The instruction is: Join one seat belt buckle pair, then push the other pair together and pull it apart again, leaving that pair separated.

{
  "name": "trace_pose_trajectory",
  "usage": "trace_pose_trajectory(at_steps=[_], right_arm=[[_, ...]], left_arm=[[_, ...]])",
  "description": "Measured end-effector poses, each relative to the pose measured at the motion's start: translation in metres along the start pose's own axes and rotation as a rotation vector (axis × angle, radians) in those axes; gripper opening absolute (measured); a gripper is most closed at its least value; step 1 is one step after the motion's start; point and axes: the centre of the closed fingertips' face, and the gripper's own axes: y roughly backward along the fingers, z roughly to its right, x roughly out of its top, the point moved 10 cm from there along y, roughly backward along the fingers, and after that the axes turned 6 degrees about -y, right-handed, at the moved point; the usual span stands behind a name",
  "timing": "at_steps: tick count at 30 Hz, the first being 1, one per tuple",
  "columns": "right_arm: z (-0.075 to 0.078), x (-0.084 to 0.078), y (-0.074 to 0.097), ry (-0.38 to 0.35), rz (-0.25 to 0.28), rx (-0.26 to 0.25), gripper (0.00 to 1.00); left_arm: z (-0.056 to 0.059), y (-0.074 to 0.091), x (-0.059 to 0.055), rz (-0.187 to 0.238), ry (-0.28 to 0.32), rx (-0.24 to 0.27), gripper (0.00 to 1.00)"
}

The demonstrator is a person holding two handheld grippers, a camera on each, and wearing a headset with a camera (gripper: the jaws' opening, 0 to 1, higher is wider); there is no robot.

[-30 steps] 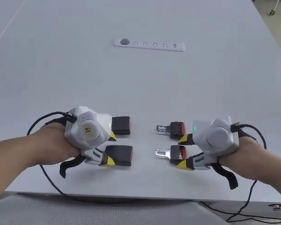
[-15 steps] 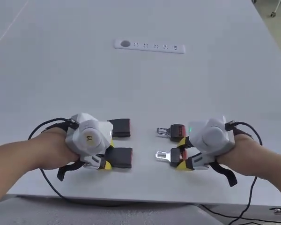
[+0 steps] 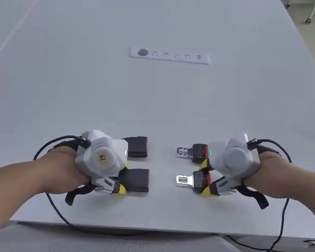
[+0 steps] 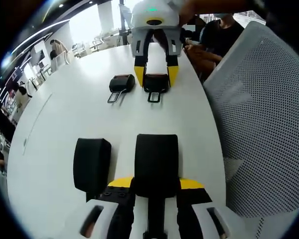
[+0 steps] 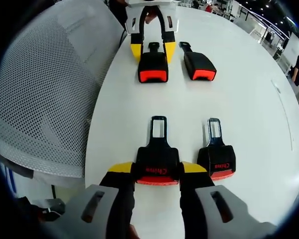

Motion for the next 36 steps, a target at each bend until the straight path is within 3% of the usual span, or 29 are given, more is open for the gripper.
trace_pose_trajectory(at_steps=[6, 20, 36], right_arm=[[0.0, -0.001, 0.0, 0.003, 0.003, -0.001, 0.34], [-0.002, 0.003, -0.002, 0.006, 0.015, -0.01, 0.33], [-0.011, 0.03, -0.016, -0.007, 0.077, -0.012, 0.33]], left_arm=[[0.0, 0.0, -0.001, 0.008, 0.024, 0.007, 0.33], [0.0, -0.001, 0.002, -0.013, 0.019, -0.005, 0.33], [0.0, -0.002, 0.003, -0.025, 0.018, -0.008, 0.33]])
